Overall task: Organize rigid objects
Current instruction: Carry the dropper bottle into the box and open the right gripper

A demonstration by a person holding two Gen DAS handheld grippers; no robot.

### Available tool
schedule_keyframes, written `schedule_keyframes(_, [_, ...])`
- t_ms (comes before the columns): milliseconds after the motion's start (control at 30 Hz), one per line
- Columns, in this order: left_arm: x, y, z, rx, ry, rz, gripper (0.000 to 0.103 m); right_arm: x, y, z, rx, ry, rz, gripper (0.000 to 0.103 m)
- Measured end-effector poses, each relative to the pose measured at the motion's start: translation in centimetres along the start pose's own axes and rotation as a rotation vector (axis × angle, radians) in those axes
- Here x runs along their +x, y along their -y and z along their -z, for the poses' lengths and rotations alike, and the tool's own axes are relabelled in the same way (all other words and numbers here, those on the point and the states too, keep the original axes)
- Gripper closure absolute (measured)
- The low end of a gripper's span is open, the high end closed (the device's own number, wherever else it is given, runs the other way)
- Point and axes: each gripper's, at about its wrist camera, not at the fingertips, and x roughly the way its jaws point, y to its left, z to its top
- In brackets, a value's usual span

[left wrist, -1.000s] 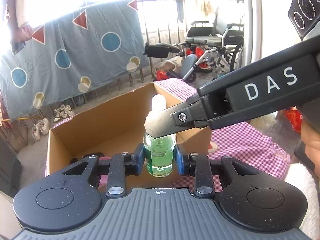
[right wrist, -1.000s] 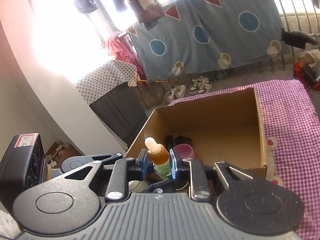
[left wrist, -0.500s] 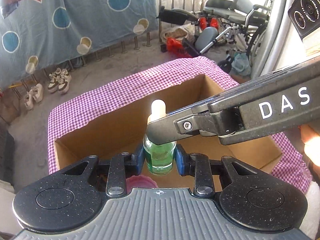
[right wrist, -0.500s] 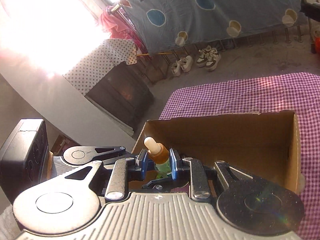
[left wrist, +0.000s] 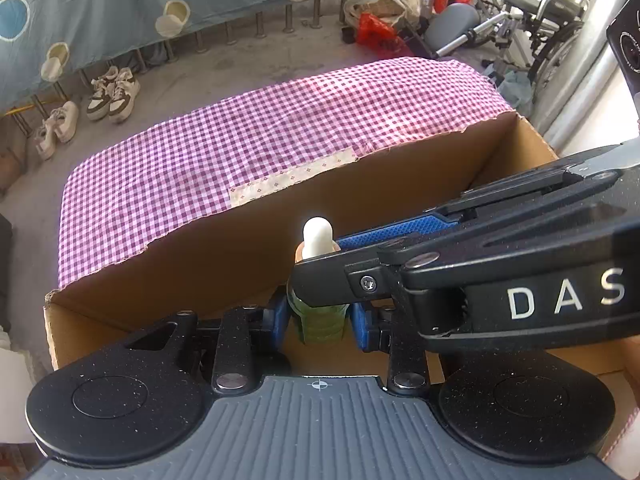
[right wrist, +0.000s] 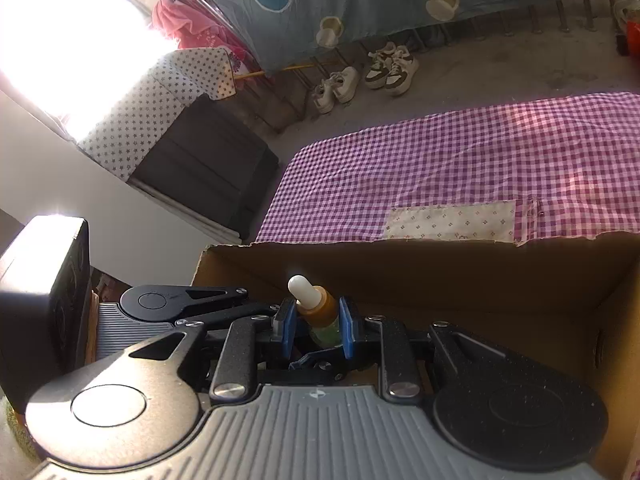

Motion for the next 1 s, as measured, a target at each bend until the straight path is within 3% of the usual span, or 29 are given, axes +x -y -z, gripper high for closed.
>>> schedule_keyframes(233, [-0.3,0.0,0.0,-0.005,0.004,0.004,0.065,0.8,1.3,0.7,0.064,-0.042,-0.027,0.076])
schedule_keyframes(500, [-3.1,0.8,0.2,0.026,0.062,-0.020,0.038,-2.1,0.4,0.9,0.094,0.005,-0.033,0.072])
schedule_keyframes(567, [-4.2,0.9,0.4,0.018,0.083,-0.042,0.024,-3.8,-0.1,1.3,0.100,0.045,-0.046,0.065])
schedule_keyframes(633, [-5.5,1.0,0.8,0.014,0.105,-0.056,0.022,-5.9,-0.4,2.0,0.110,0.088,-0.056,0.058])
schedule_keyframes(800, [-9.0,1.1,2.0,0.004,0.157,-0.063,0.019,-12.3,-1.2,5.7,0.125,0.197,-0.075,0.057])
schedule_keyframes(1000, [-14.5,1.1,5.2,-0.037,0.279,-0.064,0.009,-18.9,-2.2,13.8,0.125,0.320,-0.127,0.051])
